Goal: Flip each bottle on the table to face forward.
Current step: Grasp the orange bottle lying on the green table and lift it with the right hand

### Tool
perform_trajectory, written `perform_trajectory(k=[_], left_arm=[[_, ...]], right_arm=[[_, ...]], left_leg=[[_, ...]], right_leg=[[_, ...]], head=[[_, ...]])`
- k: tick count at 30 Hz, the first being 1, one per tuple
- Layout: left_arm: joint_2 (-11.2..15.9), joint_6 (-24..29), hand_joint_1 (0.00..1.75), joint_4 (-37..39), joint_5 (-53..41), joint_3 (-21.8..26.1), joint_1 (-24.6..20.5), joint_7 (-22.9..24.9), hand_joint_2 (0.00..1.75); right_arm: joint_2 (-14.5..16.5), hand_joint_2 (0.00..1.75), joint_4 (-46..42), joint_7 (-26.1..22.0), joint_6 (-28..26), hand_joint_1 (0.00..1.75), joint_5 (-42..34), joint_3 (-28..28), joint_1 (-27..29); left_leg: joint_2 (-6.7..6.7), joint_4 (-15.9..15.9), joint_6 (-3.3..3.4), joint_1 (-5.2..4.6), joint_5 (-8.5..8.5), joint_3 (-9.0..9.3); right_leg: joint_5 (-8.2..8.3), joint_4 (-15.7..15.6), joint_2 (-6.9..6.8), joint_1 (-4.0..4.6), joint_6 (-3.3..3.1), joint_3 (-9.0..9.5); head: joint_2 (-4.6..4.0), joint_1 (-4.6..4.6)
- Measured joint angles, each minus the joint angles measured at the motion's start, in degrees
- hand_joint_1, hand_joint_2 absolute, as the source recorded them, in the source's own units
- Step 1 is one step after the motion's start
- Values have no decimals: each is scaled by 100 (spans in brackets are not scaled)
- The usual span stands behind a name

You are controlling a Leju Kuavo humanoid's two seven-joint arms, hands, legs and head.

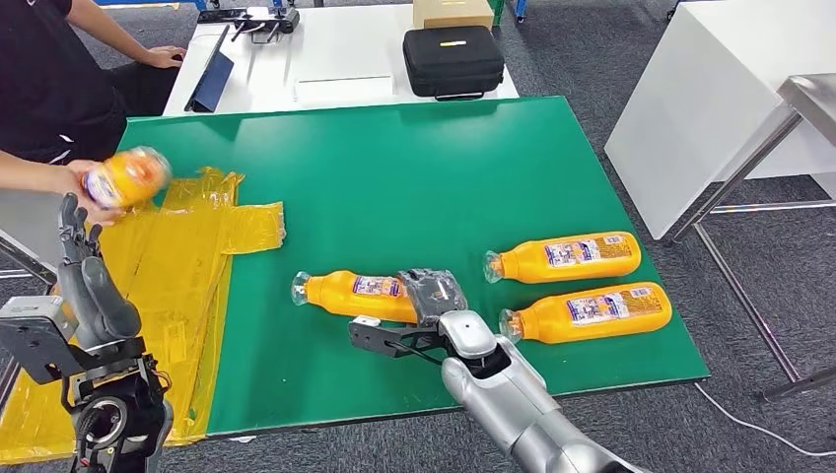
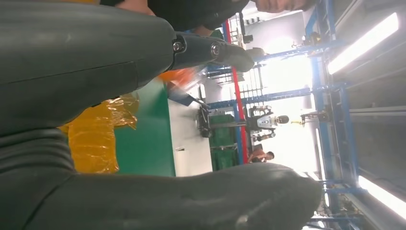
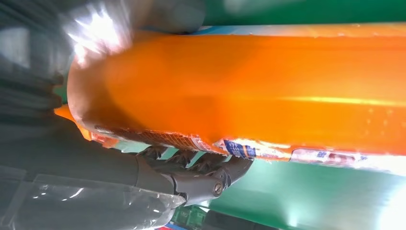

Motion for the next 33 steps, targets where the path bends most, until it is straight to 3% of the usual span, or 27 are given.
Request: perform_trajectory(k=[4, 8, 12, 16, 23, 33], left_arm=[[-54, -266, 0, -8, 251, 75, -106, 243, 0], [-82, -1218, 0, -2, 1635, 217, -53, 679, 175], [-88, -2437, 0, 25, 3527, 439, 182, 1095, 175], [-87, -2990, 0, 36, 4337, 585, 460, 1260, 175], [-110, -3109, 0, 157, 4518, 479, 407, 1459, 175], [-203, -3040, 0, 175, 4616, -79, 65, 1648, 175]], right_arm=[[200, 175, 251, -90, -104, 175, -193, -108, -149], [371, 175, -32, -417, -274, 175, -1026, -461, -34], [432, 175, -1089, -756, -435, 175, -2032, -756, 221], [406, 175, -2132, -960, -668, 175, -2507, -887, 474], [424, 175, -2879, -986, -934, 175, -2667, -761, 517], [721, 175, -2367, -674, -1095, 175, -2494, -102, -26]], left_leg=[[0, 0, -3, 0, 3, 4], [-1, 0, -4, 0, 4, -7], [0, 0, -4, 0, 2, -16], [-4, 0, -7, 0, -6, -20], [-4, 0, -7, -1, -7, -24], [-4, 0, -7, 0, -4, -24]], right_leg=[[3, 0, 2, 0, -2, 3], [7, 2, 2, 1, -7, -4], [1, 3, 2, -1, -8, -13], [-10, 1, 0, -4, -5, -16], [-9, 0, -1, -3, -5, -18], [-8, 3, -1, 0, -5, -18]], head=[[0, 0], [0, 0], [0, 0], [0, 1], [0, 1], [0, 0]])
